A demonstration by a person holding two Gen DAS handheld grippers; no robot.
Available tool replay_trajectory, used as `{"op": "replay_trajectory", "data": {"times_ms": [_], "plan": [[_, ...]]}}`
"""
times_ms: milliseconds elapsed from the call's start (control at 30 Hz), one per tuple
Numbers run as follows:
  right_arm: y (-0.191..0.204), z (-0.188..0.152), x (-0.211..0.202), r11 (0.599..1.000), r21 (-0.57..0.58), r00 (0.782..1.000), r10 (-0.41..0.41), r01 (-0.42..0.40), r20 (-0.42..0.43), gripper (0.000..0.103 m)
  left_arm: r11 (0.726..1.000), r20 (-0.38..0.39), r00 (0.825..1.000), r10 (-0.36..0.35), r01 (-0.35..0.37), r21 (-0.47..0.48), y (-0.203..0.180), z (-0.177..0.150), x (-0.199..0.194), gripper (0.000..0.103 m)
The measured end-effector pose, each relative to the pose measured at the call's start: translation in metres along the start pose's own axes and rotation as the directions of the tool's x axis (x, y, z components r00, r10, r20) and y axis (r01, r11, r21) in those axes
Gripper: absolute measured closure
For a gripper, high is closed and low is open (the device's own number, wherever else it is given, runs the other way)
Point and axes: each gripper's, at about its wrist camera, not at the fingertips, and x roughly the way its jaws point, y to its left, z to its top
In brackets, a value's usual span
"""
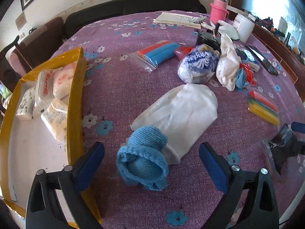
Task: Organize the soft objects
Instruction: 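Grasp the blue knit cloth with the left gripper while the right grasps the black bag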
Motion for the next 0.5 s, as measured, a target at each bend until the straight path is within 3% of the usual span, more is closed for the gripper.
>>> {"op": "replay_trajectory", "data": {"times_ms": [67,100,133,267,433,467,500], "plan": [[0.008,-0.004,0.004,0.999,-0.036,1.000,0.006,-0.006,0.001,0.026,0.999,0.000,1.000,0.030,-0.030,0.026,-0.004,-0.001,-0.001,0.053],[0.014,-0.004,0.004,0.998,-0.060,1.000,0.003,-0.003,0.006,0.026,1.000,-0.002,1.000,-0.002,0.002,0.022,-0.002,0.000,-0.002,0.071],[0.020,-0.005,0.004,0.996,-0.087,1.000,-0.006,0.007,0.017,0.026,0.999,-0.008,0.999,-0.043,0.043,0.003,0.001,0.000,-0.005,0.071],[0.047,-0.001,-0.001,0.972,-0.228,0.998,-0.039,0.049,0.052,0.021,0.996,0.025,0.996,-0.089,0.090,-0.029,0.010,-0.004,-0.019,0.071],[0.065,-0.002,0.025,0.928,-0.366,0.997,-0.077,0.068,-0.011,0.018,0.981,0.064,0.984,-0.167,0.172,-0.087,0.024,-0.010,-0.036,0.071],[0.065,-0.003,0.033,0.924,-0.374,0.996,-0.090,0.072,-0.030,0.021,0.977,0.072,0.980,-0.183,0.190,-0.096,0.027,-0.011,-0.040,0.071],[0.064,-0.004,0.038,0.924,-0.376,0.994,-0.096,0.073,-0.042,0.040,0.974,0.078,0.978,-0.195,0.203,-0.104,0.029,-0.012,-0.043,0.070]]}}
